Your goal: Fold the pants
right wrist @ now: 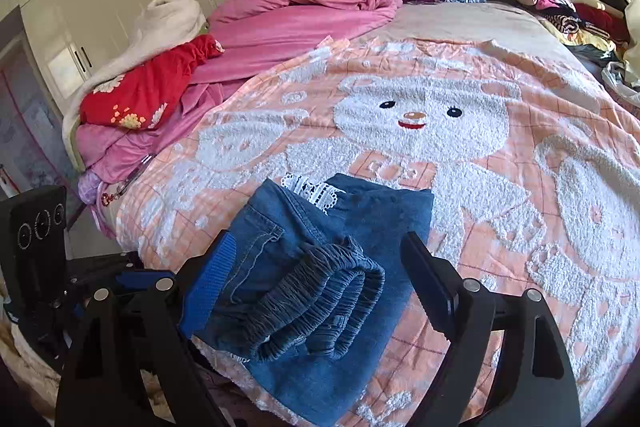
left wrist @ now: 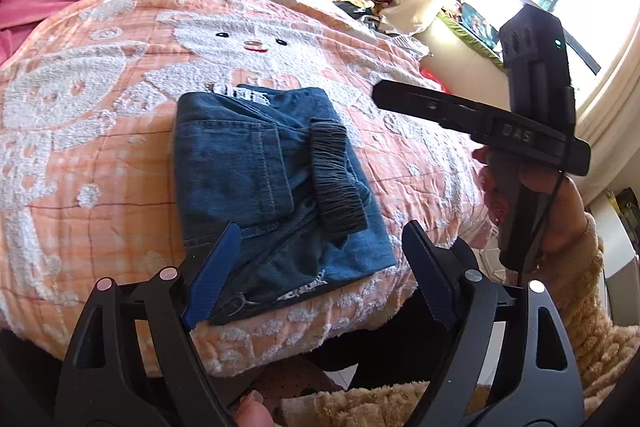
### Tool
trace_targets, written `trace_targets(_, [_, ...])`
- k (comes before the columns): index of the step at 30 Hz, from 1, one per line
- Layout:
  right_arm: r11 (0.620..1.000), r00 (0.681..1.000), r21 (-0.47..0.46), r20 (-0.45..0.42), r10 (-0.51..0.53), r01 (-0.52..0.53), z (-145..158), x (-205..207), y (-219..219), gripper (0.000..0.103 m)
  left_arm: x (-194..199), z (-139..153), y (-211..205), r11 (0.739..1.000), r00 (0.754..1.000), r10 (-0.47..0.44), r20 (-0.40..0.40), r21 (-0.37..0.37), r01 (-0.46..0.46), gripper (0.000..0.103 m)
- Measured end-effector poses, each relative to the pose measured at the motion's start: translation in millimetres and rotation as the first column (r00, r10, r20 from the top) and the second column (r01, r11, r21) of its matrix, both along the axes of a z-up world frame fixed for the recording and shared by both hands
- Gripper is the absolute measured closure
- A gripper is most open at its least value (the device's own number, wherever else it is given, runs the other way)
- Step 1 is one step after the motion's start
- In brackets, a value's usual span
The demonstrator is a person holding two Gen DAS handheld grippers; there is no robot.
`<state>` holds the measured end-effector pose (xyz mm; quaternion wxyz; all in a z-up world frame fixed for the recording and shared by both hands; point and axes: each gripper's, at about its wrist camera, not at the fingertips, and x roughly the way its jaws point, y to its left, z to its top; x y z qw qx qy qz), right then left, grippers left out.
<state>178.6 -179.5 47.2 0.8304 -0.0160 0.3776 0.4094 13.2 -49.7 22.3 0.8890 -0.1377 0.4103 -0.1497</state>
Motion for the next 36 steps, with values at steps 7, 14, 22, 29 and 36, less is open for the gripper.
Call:
trace_targets(7, [0.999, 1.000, 0.031, 0.022, -0.021, 0.021, 8.9, -13.6, -12.5, 0.020, -3.6, 5.0, 21.6, 0.998, 0.998, 0.064, 0.011, 0.019, -0.065, 0.025])
trace_targets(14, [0.999, 0.999, 0.040, 0.030, -0.026, 0.025, 9.7, -38.3, -22.4, 0.020, -5.4, 7.7, 56.0, 0.989, 0.989, 0.146, 0.009, 0.007, -0.146, 0.025])
trace_targets(22, [0.998, 0.998, -0.025, 0.039, 0.058, -0.057, -18.2, -81.9, -7.3, 0.042, 2.2, -8.1, 79.1, 0.981, 0.981, 0.193, -0.034, 0.012, -0.193, 0.025])
trace_targets(29, [0.981, 0.990, -0.147, 0.042, 0.137, -0.129, -47.7, -87.4, 28.7, 0.061, 38.8, -19.2, 71.0, 0.986, 0.983, 0.169, -0.074, 0.019, -0.168, 0.031])
trace_targets(36, [0.968, 0.985, -0.189, 0.014, 0.172, -0.166, -78.7, -71.8, 41.3, 0.088, 83.3, -37.4, 52.0, 0.988, 0.981, 0.149, -0.126, 0.060, -0.142, 0.031])
